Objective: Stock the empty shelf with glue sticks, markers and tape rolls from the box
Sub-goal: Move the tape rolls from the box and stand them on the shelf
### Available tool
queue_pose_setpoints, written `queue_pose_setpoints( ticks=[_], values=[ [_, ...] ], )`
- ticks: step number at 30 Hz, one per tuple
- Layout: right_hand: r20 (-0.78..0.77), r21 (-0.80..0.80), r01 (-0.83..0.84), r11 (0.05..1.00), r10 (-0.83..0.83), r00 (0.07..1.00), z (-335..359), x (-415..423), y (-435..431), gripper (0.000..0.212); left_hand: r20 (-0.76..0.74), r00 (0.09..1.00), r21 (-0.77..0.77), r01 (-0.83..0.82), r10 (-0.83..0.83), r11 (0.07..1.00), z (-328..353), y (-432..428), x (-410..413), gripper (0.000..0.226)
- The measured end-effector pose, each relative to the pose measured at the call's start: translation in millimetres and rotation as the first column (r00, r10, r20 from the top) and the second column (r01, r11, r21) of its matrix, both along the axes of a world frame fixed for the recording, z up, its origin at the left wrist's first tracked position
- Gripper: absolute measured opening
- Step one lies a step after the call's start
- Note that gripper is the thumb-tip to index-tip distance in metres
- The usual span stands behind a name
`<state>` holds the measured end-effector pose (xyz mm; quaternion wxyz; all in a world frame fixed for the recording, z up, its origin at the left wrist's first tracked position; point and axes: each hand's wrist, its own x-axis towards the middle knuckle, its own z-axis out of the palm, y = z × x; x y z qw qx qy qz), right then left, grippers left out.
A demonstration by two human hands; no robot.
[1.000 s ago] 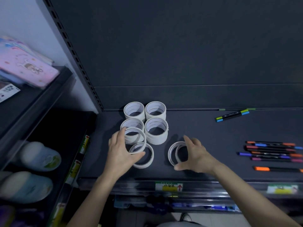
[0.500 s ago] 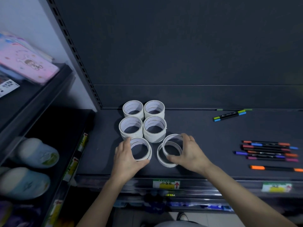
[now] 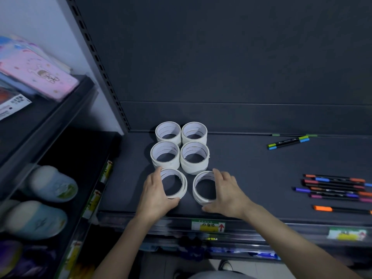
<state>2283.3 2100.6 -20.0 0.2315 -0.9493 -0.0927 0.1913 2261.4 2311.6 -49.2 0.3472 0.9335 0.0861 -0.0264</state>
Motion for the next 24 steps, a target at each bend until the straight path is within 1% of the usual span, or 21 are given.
queue_pose_setpoints(
  ticks=[7, 11, 13, 15, 17, 20, 24],
  values=[
    [0.014, 0.064, 0.044, 0.997, -0.045, 0.999, -3.4, -2.4, 17.3, 0.106, -0.011, 1.0, -0.014, -0.005, 0.005, 1.0, 1.8, 13.9, -4.6, 0.106],
    [0.019, 0.111, 0.079, 0.991, -0.081, 0.997, -8.3, -2.5, 25.5, 0.096, -0.027, 0.999, -0.031, 0.019, -0.019, 0.999, 5.2, 15.4, -2.5, 0.108],
    [0.009, 0.122, 0.088, 0.989, -0.09, 0.996, -9.0, -1.5, 25.6, 0.101, -0.047, 0.998, -0.022, 0.034, -0.035, 0.999, 5.8, 13.3, -0.5, 0.11],
    [-0.005, 0.124, 0.091, 0.988, -0.091, 0.996, -8.4, -0.8, 25.1, 0.112, -0.054, 0.998, -0.014, 0.035, -0.035, 0.999, 5.9, 11.7, 0.6, 0.111],
    [-0.011, 0.131, 0.096, 0.987, -0.096, 0.995, -7.8, -0.1, 25.3, 0.116, -0.045, 0.999, -0.022, 0.013, -0.014, 1.0, 5.1, 12.7, 1.0, 0.111],
    [0.015, 0.138, 0.105, 0.985, -0.108, 0.994, -11.1, 0.9, 27.4, 0.108, -0.032, 0.999, -0.07, -0.025, 0.023, 0.997, 4.2, 16.5, 1.1, 0.113],
    [0.056, 0.159, 0.113, 0.981, -0.123, 0.991, -14.7, -0.3, 29.3, 0.095, -0.032, 0.999, -0.126, -0.025, 0.021, 0.992, 3.2, 14.6, 3.5, 0.112]
  ],
)
